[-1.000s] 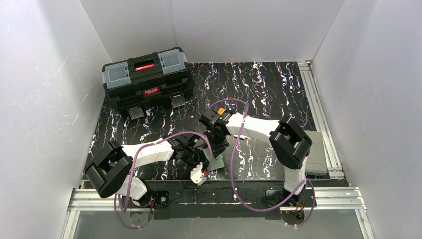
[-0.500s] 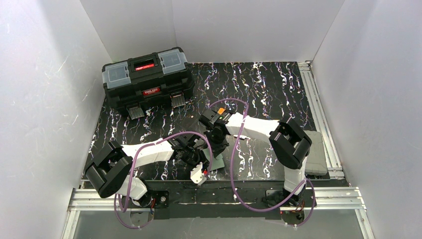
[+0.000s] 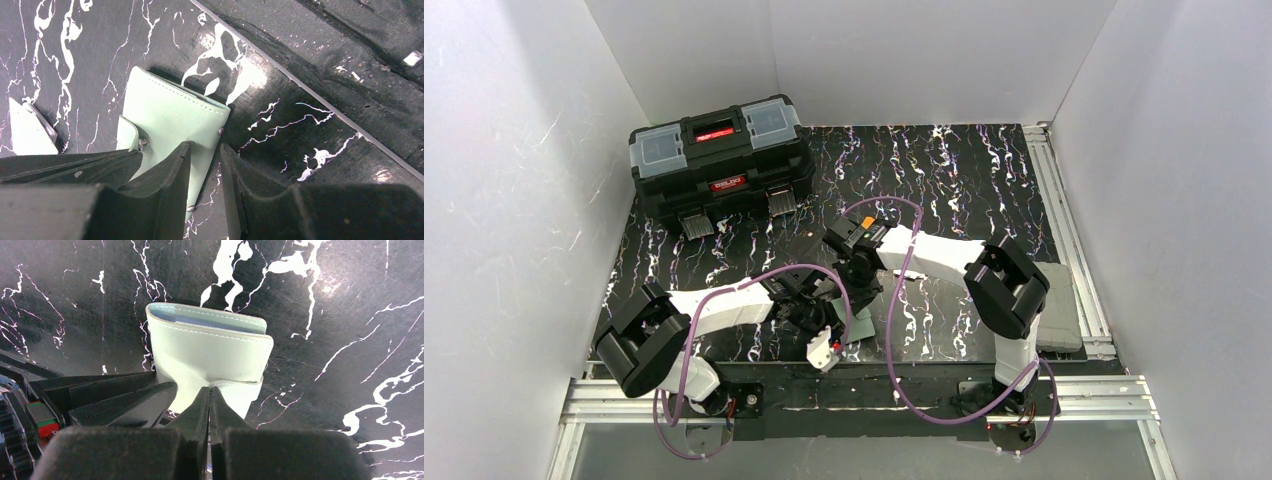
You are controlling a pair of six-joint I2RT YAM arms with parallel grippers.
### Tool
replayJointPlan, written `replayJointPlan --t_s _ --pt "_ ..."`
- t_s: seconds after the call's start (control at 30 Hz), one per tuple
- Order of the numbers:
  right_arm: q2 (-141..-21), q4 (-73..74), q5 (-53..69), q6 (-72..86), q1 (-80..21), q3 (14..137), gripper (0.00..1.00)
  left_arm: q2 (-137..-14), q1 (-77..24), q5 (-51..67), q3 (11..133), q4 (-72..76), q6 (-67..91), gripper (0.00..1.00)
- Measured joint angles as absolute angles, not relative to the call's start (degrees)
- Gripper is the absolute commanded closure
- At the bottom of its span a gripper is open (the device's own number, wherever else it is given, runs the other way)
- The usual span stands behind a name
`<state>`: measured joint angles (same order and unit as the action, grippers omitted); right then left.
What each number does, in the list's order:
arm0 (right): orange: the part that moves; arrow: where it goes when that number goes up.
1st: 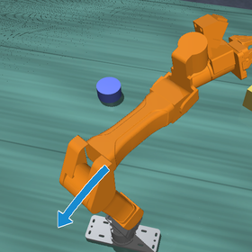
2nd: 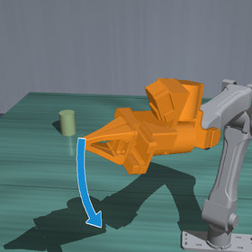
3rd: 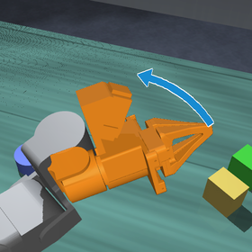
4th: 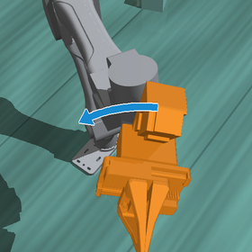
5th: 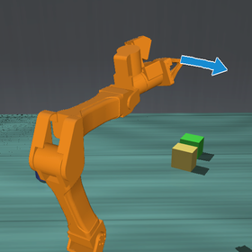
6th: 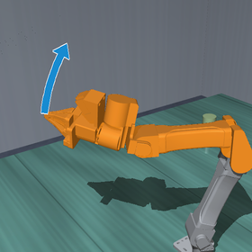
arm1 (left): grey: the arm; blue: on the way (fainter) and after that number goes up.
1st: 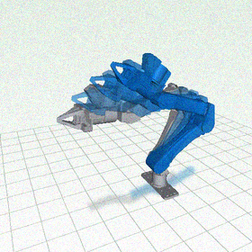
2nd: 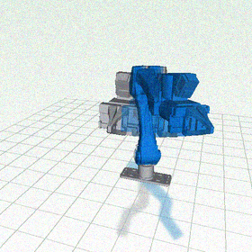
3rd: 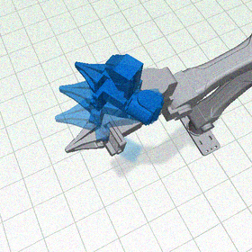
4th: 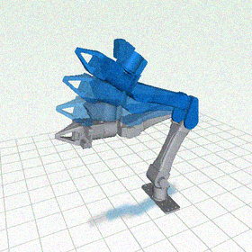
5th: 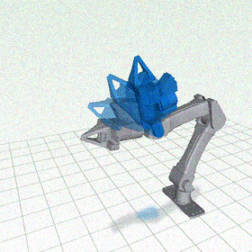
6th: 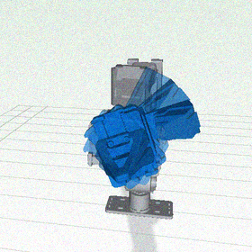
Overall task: Put the credit cards into the card holder
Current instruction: Close the card holder at the center of the board.
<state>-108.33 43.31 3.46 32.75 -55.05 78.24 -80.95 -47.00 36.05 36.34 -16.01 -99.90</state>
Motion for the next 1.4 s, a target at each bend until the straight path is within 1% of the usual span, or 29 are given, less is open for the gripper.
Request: replayJointPlan --t_s 0.67,1.4 --pt "-108.6 42.87 4.34 32.77 -54.94 77.65 0.99 -80.88 -47.0 36.23 36.07 -15.51 -99.88 0.73" --pt "-108.01 38.02 6.07 33.76 -54.7 74.24 0.99 -80.88 -47.0 36.27 35.99 -15.22 -99.72 0.73"
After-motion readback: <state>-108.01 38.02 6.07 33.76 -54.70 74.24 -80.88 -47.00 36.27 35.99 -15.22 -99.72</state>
